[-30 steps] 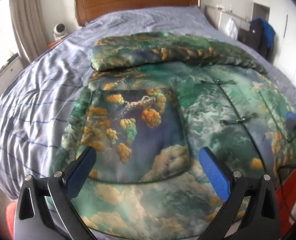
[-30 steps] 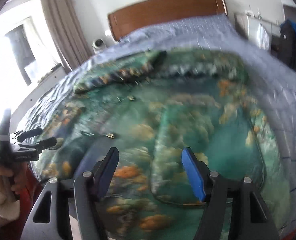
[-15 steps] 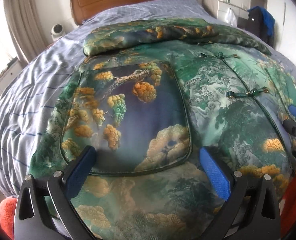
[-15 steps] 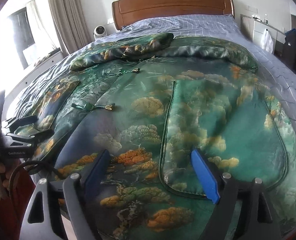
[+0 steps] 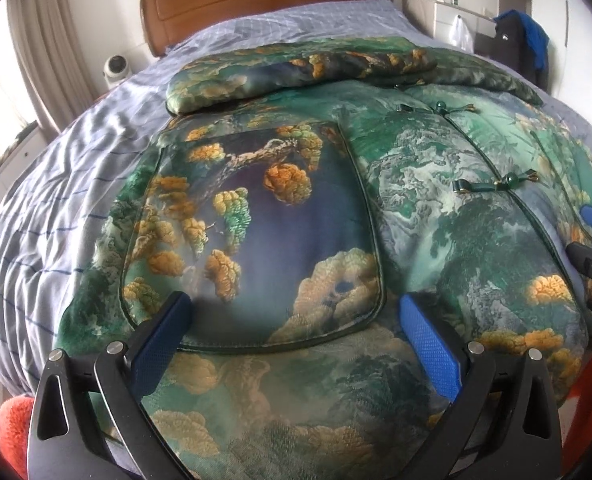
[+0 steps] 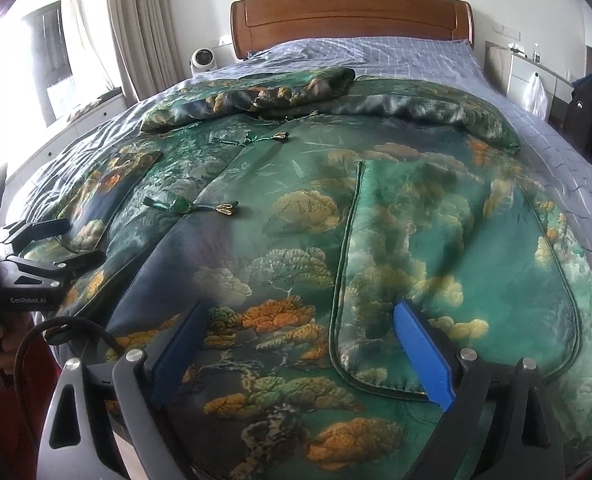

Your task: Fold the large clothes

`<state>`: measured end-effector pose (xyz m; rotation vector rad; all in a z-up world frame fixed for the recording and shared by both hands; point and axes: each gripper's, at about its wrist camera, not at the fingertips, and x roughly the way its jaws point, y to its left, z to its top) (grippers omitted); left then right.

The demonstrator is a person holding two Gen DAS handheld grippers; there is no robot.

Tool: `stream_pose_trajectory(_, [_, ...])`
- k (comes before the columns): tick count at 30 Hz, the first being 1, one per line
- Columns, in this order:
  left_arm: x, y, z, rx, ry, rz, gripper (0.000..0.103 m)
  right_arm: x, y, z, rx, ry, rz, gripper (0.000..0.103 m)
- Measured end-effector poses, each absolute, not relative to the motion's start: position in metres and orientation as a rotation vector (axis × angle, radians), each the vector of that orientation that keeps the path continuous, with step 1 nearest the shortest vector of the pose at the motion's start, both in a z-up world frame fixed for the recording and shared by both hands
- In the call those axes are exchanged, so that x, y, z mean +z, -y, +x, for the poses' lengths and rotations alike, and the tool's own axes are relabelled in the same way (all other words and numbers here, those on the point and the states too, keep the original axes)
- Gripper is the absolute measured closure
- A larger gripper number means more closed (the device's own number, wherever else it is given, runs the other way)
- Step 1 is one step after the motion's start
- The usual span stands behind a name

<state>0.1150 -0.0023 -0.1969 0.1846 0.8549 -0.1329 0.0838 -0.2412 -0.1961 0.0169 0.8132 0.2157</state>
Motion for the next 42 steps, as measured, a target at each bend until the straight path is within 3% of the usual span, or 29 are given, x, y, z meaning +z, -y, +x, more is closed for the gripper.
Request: stream_pose_trajectory(42, [-0.182, -0.002, 0.114, -0.162, -0.879, 0.193, 0.001, -0.182, 0.242, 0.081, 0.229, -0.805, 0.016, 0.005])
